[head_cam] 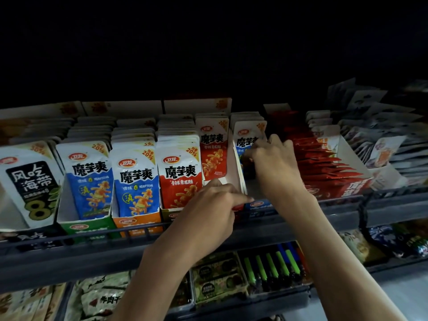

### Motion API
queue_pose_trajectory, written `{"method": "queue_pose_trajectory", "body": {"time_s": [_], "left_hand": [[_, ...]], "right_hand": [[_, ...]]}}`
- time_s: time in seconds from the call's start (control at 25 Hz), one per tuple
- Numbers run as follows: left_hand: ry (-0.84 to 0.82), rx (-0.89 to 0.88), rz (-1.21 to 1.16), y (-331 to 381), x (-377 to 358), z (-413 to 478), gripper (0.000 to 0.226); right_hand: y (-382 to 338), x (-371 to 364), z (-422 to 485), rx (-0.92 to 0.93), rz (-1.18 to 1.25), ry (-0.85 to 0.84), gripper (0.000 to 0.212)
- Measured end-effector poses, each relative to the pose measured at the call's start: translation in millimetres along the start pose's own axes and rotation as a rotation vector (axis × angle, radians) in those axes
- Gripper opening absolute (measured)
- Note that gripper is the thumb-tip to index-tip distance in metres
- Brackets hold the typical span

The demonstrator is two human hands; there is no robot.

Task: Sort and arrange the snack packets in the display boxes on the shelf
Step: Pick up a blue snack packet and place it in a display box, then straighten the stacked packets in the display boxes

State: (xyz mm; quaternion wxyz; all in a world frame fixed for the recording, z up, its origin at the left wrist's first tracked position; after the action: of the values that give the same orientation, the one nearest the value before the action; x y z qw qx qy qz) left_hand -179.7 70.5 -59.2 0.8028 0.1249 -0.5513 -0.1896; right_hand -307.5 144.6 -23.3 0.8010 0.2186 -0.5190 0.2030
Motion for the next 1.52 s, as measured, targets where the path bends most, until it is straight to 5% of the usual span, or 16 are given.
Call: {"method": "queue_pose_trajectory", "body": {"time_s": [0.2, 0.4, 0.6, 0.88, 1.12, 1.2, 1.52], "left_hand": [[-0.009, -0.004, -0.005, -1.2, -1.2, 0.3, 0.053], [0.074, 0.039, -0.099, 4.0, 14.2, -4.2, 0.04], [0.523, 0.146, -0.173, 2.5, 67.1, -37.0, 0.034], [1.161, 0.573, -0.246, -75.3, 130.8, -109.3, 0.022], [0.871, 0.77, -0.256, -84.4, 128.4, -111.5, 0.032], [0.798, 0.775, -0.169, -81.5, 130.7, -108.8, 0.014], [0.835, 0.686, 0.148, -81.8, 133.1, -114.5, 0.018]], "right_hand": [[2.1, -0.3, 0.9, 0.022, 0.059, -0.063, 0.049], [15.0, 7.2, -4.7, 0.026, 0.362, -0.047, 0.04], [0.9, 39.2, -20.1, 0.068, 0.669, 0.087, 0.026], [-87.9, 77.1, -45.6, 0.294, 0.958, -0.145, 0.022], [-156.3, 64.9, -48.9, 0.363, 1.004, -0.324, 0.034], [-162.3, 62.3, -43.8, 0.32, 1.015, -0.313, 0.032], [-172.1, 57.6, -42.1, 0.275, 1.022, -0.326, 0.031]]}}
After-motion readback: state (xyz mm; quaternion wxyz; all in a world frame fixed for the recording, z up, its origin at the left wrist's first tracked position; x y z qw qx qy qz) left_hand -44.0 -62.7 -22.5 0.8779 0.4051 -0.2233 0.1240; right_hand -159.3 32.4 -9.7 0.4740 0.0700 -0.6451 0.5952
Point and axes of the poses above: each hand's wrist, its own z-axis towards the middle knuckle, its own x-axis out of the back of the hand, y = z × x, the point moved 2 cm from there along z, towards the middle knuckle, and after that the axes turned 9 degrees about -x, right-handed, at the moved point
